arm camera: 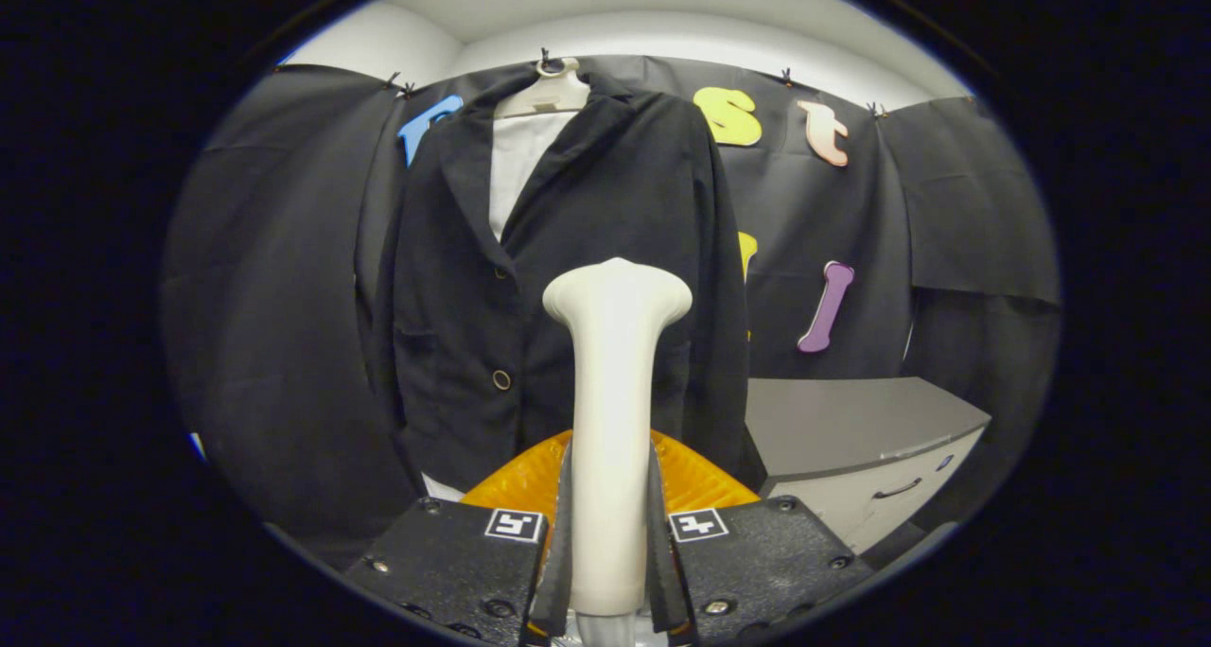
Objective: Iron the clothes twice with a garment steamer, once on the left side and once on the right side.
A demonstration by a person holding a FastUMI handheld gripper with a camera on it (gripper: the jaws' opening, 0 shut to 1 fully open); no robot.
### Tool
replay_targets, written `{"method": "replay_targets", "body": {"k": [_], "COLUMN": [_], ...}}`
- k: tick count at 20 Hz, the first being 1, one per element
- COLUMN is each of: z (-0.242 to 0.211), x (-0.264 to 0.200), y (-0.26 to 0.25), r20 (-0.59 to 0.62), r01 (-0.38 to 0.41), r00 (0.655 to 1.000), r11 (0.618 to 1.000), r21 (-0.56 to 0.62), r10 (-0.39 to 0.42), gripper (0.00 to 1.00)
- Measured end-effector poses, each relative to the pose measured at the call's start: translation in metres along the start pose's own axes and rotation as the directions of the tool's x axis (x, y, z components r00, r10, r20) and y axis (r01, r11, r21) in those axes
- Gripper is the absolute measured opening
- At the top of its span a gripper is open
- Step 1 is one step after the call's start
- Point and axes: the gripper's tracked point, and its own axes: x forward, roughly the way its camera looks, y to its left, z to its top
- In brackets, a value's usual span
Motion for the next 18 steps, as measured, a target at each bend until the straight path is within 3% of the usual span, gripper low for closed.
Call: {"method": "replay_targets", "body": {"k": [18], "z": [-0.123], "x": [0.0], "y": [0.009], "r20": [-0.269], "r01": [-0.025], "r00": [0.963], "r11": [1.0], "r21": [-0.011], "r10": [0.021], "gripper": [0.35]}}
